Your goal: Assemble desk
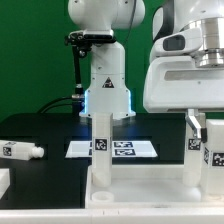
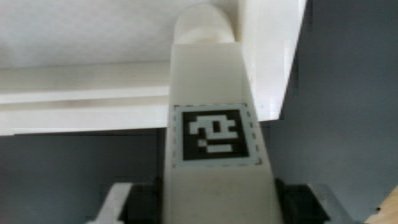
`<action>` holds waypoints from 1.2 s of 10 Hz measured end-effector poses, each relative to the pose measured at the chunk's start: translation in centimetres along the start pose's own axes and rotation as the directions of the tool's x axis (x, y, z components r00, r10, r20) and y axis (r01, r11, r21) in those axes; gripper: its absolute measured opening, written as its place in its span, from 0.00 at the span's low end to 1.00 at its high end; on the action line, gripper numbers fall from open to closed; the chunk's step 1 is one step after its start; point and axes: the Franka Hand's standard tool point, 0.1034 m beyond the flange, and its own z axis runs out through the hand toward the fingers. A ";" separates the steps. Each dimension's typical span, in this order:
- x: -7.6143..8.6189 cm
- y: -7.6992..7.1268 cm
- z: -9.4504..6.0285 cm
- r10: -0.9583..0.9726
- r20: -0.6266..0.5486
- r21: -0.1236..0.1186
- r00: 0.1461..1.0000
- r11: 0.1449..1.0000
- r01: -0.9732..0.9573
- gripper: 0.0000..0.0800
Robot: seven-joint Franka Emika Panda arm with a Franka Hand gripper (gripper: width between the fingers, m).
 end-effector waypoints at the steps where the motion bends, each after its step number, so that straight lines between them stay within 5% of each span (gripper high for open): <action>1: 0.0 0.0 0.0 -0.001 0.001 0.000 1.000 1.000 0.001 0.36; 4: 0.5 0.3 -0.1 0.029 0.096 -0.008 0.995 1.000 -0.029 0.77; 8: 1.5 0.2 -0.4 0.062 0.375 -0.042 0.925 0.998 -0.050 0.81; 12: 1.5 0.5 -0.5 0.098 0.399 -0.061 0.912 0.995 -0.080 0.80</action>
Offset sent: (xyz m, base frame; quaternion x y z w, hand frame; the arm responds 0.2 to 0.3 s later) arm 0.0142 0.0028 0.0196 0.0528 -0.0853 0.0756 0.9921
